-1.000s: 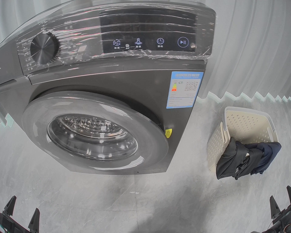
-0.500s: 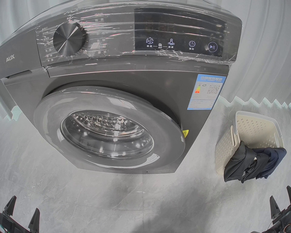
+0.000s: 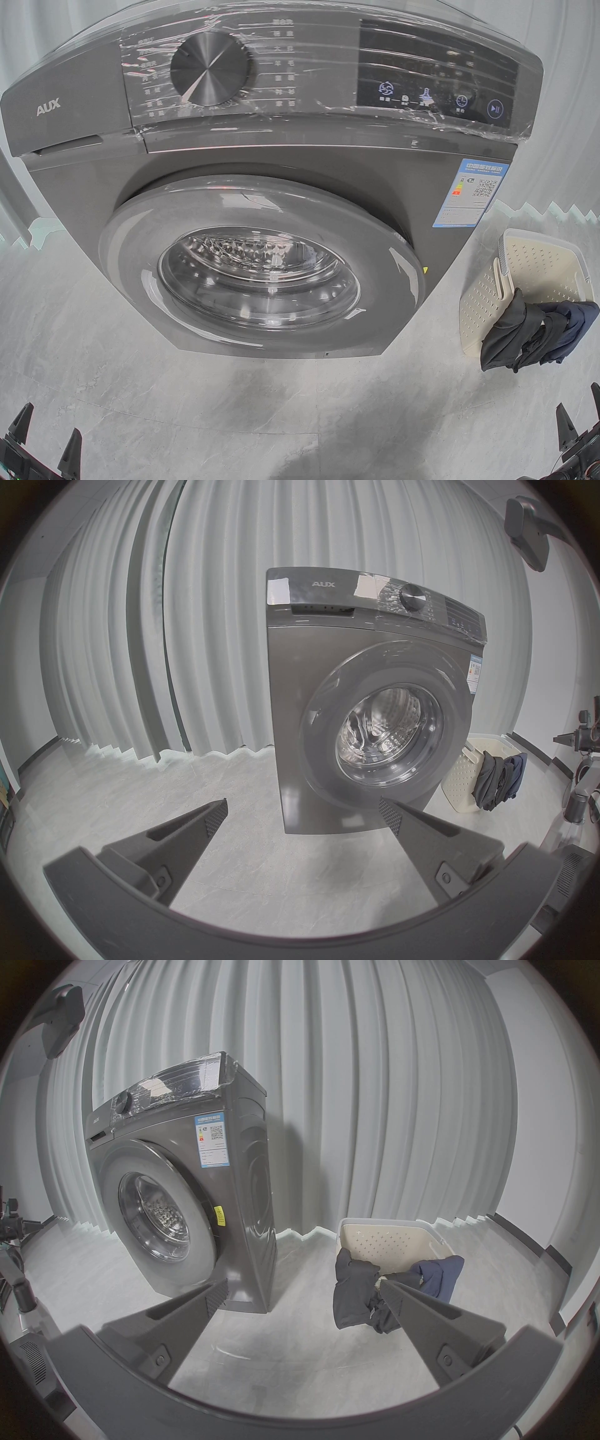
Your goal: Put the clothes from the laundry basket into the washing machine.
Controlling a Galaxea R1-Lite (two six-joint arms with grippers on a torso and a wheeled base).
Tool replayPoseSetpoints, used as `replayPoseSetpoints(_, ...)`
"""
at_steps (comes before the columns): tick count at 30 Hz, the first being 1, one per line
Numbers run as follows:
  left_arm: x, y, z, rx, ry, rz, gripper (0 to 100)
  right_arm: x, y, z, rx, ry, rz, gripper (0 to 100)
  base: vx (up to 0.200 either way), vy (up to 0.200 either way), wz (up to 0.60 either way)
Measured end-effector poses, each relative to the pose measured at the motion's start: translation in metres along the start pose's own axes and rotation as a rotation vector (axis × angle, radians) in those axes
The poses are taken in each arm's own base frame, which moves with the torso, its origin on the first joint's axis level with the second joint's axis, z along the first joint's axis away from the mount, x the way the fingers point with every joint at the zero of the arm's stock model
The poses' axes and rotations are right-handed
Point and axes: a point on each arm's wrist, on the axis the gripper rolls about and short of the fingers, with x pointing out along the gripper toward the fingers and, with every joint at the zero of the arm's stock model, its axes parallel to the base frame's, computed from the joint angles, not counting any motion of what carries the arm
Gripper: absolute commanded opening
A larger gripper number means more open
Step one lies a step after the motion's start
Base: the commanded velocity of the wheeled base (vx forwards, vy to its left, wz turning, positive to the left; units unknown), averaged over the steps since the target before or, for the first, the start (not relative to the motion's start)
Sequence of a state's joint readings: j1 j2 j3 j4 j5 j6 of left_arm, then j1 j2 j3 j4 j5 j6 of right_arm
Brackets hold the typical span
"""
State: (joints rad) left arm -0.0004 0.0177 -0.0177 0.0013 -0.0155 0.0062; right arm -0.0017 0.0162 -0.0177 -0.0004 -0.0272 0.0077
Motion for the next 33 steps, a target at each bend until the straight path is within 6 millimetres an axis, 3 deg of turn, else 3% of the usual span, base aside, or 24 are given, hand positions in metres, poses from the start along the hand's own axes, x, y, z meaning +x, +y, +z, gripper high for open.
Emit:
replayPoseSetpoints(7,0.0000,0.0000,0.0000,0.000,0.001,0.000,100,0.0000,0.0000,0.0000,0.000,0.000,0.000,100,0.000,0.000,0.00)
replayPoseSetpoints(16,0.0000,0.0000,0.0000,0.000,0.001,0.000,100,0.0000,0.0000,0.0000,0.000,0.000,0.000,100,0.000,0.200,0.00)
replayPoseSetpoints(28,0.0000,0.0000,0.0000,-0.001,0.000,0.001,100,0.0000,0.0000,0.0000,0.000,0.000,0.000,100,0.000,0.000,0.00)
replayPoseSetpoints(33,0.0000,0.0001,0.0000,-0.004,0.000,0.004,100,0.0000,0.0000,0.0000,0.000,0.000,0.000,100,0.200,0.000,0.00)
